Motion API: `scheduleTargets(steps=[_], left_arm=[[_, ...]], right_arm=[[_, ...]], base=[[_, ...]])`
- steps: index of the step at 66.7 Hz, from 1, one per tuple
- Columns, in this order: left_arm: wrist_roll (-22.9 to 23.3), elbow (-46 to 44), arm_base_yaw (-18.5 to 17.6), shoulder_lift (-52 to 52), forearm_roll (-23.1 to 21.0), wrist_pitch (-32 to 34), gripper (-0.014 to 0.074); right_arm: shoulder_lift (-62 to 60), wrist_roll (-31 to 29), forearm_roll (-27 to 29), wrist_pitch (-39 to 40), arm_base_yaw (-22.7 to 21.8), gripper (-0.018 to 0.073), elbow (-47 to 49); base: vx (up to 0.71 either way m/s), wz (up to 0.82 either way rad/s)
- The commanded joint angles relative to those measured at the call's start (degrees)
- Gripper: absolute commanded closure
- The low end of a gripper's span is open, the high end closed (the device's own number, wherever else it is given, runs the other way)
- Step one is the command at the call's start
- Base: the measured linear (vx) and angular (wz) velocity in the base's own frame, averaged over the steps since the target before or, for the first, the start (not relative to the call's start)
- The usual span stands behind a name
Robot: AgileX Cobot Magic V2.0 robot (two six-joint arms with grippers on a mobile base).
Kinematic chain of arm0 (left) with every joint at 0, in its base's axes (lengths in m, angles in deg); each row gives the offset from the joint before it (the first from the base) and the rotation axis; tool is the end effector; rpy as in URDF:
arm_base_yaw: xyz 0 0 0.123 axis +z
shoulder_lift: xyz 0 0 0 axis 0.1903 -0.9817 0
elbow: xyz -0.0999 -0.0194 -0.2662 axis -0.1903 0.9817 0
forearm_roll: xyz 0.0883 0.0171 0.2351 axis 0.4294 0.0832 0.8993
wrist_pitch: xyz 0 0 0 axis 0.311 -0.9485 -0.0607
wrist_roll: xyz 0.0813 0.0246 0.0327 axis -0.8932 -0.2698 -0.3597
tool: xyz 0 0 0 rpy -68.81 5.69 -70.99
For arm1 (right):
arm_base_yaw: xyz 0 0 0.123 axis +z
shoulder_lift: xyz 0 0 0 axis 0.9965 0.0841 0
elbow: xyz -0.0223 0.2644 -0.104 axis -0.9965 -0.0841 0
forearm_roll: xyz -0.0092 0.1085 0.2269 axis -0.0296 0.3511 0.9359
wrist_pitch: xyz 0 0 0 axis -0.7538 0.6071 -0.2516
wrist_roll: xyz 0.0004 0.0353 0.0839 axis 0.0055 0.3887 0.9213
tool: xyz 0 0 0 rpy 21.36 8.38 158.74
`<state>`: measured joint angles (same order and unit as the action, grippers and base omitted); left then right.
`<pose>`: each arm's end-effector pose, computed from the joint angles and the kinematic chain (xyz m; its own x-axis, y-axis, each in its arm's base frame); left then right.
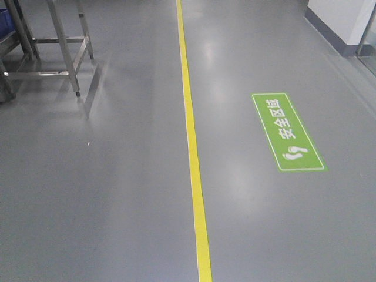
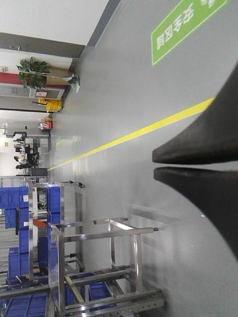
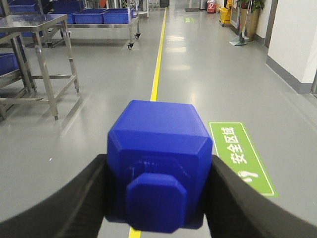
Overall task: Pour parts from conveyor to right shelf
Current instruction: 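Drive along the yellow-lined aisle toward the shelf racks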
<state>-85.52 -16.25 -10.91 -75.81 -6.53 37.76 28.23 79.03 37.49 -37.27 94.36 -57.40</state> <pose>0.0562 0.0003 0.1965 -0.0155 -0.0117 -0.9998 -0.0036 0.9999 -0.0116 0.0254 -0.0032 0.2685 -0.1542 -0.0137 -0.9879 -0.0804 0.9968 -0.0013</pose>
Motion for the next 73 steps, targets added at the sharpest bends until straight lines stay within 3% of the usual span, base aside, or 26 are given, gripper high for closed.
scheduleTargets(steps=[1, 73], left_arm=[[0.42, -1.41, -0.18, 0.34, -0.35, 4.11, 0.0603], [0.42, -1.41, -0.18, 0.34, -0.35, 4.11, 0.0603]], right_arm=[[-0.17, -0.59, -0.66, 4.91, -0.13, 0.0564, 1.50], [-0.17, -0.59, -0.66, 4.91, -0.13, 0.0564, 1.50]], base=[[0.67, -0.01], [0.70, 0.03]])
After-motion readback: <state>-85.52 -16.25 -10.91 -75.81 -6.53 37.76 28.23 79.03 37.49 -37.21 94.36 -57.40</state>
